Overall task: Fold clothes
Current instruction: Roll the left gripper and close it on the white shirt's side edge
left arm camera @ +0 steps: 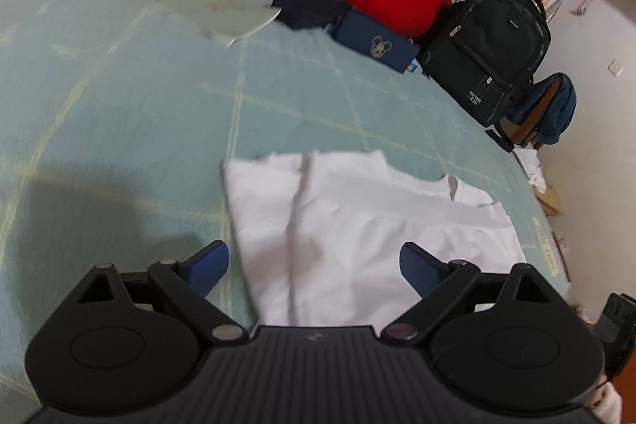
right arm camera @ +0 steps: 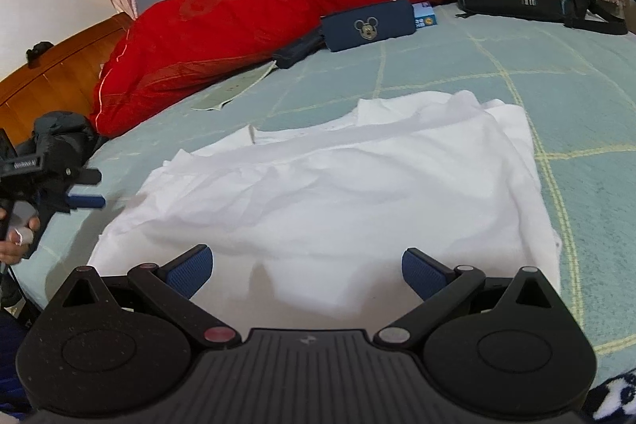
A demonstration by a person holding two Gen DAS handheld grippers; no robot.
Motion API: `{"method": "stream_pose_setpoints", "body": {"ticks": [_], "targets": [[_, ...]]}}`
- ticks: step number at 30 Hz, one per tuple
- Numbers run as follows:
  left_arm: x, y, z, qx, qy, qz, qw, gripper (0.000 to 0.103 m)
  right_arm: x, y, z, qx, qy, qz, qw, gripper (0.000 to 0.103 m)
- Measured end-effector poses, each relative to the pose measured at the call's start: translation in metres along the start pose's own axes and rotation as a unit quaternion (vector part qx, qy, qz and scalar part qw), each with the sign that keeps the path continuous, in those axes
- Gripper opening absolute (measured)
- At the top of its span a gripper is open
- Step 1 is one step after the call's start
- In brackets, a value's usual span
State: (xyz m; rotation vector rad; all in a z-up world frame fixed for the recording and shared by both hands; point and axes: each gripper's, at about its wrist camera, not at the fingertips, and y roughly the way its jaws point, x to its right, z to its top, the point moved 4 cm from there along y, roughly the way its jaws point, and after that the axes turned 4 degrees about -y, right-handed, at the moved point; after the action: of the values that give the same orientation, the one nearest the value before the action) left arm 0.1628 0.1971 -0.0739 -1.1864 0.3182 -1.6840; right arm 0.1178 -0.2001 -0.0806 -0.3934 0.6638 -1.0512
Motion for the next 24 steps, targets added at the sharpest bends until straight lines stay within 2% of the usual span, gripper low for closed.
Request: {"method": "stream_pose_setpoints", "body": {"ticks": [5,10,18,20,24], "targets": [[-0.022,0.021,-0.012,-0.053,-0.061,-0.059,0.9950,0.093,-0.008,0.002,0.001,-0.004,-0.009,0.003,1.000,0.103],[-0.022,0.040,-0.007,-0.061,-0.074,-0.107,0.9896,0.093,-0.013,0.004,0.002,-0.007,-0.017,0.000,1.000,0.103],[-0.019,0.070,0.013,-0.049,-0.073,-0.134,0.9871,0.093,-0.017,0.004,0.002,-0.009,-0.021,-0.006,1.000,0.103],[-0.017,0.067,0.010,-0.049,-0.069,-0.136,0.9871,0.093,-0.018,0.004,0.002,-0.009,-0.023,-0.004,1.000,0.103],[-0.011,0.053,-0.009,-0.076,-0.060,-0.140,0.9854,0.093,-0.017,0.004,0.001,-0.010,-0.021,-0.001,1.000,0.103]]}}
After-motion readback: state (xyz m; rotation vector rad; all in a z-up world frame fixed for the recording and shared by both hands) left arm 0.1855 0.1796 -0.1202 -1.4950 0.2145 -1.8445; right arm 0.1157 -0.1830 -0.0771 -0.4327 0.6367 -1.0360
